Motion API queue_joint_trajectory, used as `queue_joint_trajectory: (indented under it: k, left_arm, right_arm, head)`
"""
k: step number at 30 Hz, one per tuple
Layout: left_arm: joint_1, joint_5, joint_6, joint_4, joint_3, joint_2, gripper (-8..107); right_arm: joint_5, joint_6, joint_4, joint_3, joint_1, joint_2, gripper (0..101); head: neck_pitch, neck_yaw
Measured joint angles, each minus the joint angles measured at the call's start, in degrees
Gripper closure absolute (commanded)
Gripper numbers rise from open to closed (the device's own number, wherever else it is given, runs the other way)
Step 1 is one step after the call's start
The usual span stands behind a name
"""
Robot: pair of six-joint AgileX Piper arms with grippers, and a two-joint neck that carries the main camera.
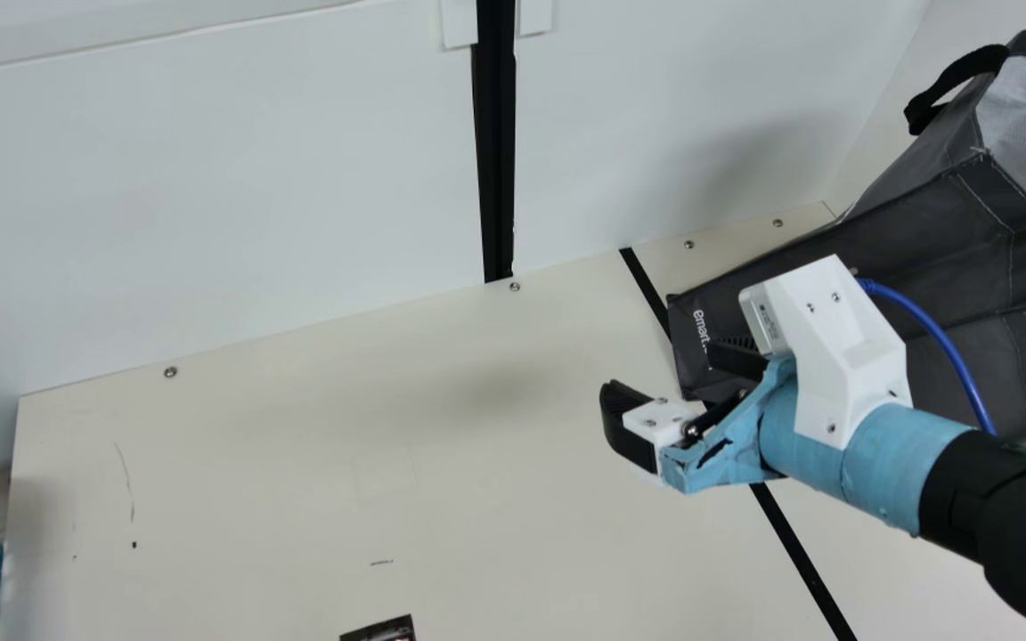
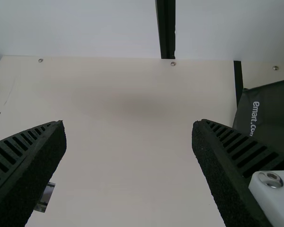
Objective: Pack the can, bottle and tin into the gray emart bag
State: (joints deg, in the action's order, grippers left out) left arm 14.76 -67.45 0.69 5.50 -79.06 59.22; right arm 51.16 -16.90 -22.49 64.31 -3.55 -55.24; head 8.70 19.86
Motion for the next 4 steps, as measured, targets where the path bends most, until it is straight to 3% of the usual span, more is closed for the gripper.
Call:
queue_joint_trajectory:
  k: [4]
  left_arm:
    - [0.0, 0.0, 0.0, 0.0, 0.0, 0.0, 9]
  right_arm:
    - [0.0, 0.0, 0.0, 0.0, 0.0, 0.0, 10]
  head:
    - [0.0, 0.0]
